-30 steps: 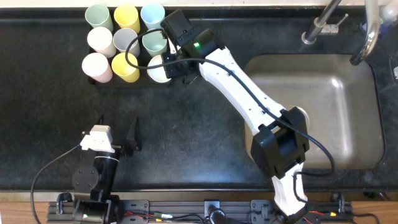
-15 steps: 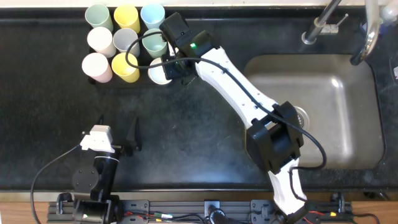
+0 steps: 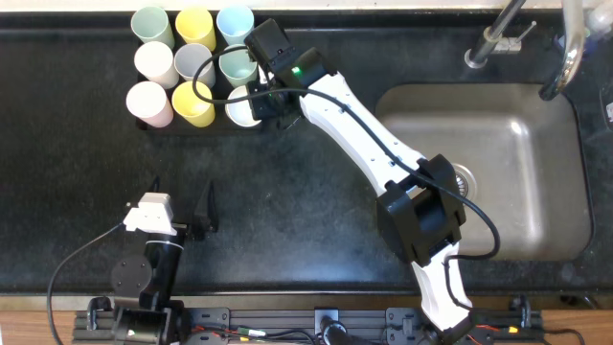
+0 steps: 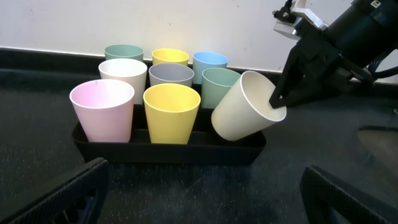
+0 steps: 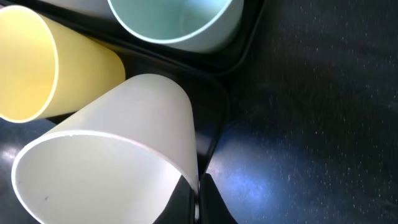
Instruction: Store Cups
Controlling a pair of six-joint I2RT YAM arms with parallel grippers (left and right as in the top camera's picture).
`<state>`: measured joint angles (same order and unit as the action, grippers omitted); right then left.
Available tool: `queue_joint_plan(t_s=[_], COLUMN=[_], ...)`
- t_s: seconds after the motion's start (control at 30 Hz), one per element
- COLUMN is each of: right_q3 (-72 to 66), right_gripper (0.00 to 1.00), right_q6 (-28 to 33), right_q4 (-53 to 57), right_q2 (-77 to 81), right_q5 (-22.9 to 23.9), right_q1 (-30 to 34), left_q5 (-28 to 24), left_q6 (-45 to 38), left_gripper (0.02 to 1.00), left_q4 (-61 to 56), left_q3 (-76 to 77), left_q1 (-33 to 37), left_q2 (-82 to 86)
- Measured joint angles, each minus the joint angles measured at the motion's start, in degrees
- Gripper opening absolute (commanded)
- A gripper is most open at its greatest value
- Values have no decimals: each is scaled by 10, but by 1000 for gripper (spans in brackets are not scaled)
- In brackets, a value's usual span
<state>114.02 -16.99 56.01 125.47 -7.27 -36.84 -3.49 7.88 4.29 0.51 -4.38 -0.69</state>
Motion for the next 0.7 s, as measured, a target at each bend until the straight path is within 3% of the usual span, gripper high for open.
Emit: queue_joint_plan(t_s=[0.7], right_q3=[0], right_gripper=[126], right_q6=[-4], right_q4=[3], right_q2=[8], right_q5=[0], right_q1=[0], left_q5=[0], left_q6=[0], left_gripper=[1000], left_q4=[0], left_q3=[0], left_q1=[0], left_q2=[0])
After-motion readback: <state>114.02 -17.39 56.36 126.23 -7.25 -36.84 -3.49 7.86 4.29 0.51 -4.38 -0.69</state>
